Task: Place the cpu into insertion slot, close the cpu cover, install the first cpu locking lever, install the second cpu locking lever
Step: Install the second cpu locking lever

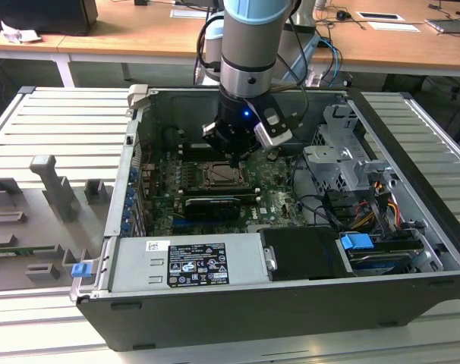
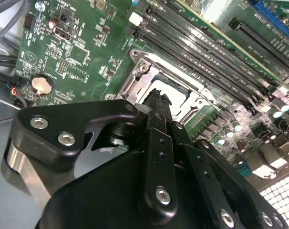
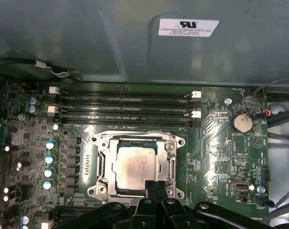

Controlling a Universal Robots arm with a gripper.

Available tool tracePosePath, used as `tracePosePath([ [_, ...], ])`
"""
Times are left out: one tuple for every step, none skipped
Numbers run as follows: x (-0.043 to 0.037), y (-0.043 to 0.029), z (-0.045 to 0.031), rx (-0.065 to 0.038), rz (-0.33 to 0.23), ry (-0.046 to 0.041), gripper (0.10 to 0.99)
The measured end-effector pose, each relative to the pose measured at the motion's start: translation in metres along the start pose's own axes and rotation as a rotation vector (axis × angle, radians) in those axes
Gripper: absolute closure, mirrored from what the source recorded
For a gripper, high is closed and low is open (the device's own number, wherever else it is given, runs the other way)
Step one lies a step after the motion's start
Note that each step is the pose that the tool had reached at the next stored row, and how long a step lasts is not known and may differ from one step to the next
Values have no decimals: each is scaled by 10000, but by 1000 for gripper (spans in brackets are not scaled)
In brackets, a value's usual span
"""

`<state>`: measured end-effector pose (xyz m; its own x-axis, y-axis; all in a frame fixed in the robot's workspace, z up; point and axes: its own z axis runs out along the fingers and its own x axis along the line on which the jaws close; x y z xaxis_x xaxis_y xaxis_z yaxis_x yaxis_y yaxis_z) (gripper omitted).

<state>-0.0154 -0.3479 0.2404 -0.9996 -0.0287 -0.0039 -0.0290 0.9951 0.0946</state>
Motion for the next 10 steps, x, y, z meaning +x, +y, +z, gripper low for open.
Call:
tracePosePath([
  [1,-12,-1,1,1,0,980],
  [1,-22,-2,1,1,0,980],
  [1,-28,-3,1,0,0,980],
  [1,-36,-4,1,1,0,980],
  [1,-41,-4,2,1,1,980],
  [2,-51,-5,1,0,0,980],
  [2,-57,-5,0,1,0,980],
  [2,-62,-6,1,1,0,980],
  [2,-71,-7,1,1,0,980],
  [3,-77,-8,1,1,1,980],
])
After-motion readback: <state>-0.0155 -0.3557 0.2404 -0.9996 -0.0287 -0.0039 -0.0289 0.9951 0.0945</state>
